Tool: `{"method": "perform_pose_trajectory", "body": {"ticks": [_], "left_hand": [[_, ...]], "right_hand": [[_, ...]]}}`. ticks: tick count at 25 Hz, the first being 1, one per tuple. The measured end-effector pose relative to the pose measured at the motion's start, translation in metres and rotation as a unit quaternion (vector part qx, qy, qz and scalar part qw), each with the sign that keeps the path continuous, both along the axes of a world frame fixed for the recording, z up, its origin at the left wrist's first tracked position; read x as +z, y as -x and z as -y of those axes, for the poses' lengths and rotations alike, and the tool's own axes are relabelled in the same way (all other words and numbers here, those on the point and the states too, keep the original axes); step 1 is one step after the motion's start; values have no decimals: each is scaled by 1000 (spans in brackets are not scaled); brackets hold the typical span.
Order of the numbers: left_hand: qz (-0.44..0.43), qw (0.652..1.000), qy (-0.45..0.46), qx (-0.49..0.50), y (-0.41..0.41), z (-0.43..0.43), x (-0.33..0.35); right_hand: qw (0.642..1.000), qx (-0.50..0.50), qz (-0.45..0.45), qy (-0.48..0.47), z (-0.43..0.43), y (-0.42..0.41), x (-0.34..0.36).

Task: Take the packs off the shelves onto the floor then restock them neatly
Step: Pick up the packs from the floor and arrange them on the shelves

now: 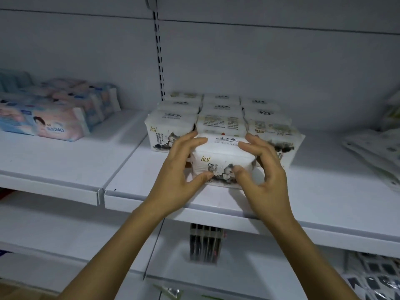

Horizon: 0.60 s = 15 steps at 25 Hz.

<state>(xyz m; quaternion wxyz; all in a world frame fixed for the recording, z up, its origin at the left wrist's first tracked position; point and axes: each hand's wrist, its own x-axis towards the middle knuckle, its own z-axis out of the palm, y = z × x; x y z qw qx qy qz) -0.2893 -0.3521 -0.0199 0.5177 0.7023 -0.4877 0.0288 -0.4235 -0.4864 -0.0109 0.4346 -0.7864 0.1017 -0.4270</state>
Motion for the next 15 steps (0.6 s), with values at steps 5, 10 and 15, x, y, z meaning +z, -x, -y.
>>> {"method": "perform_pose_trajectory", "body": {"ticks": [5,10,15], "left_hand": [[-28,999,7,22,-4,-2,3],[-26,999,-8,30,-8,-3,-1],[70,995,-13,68,-4,2,-4]], "right_hand": [[986,-100,68,115,19,-12,43],[894,-39,-356,267,48,-68,108],[836,-75,-361,407,47,-88,103]]}}
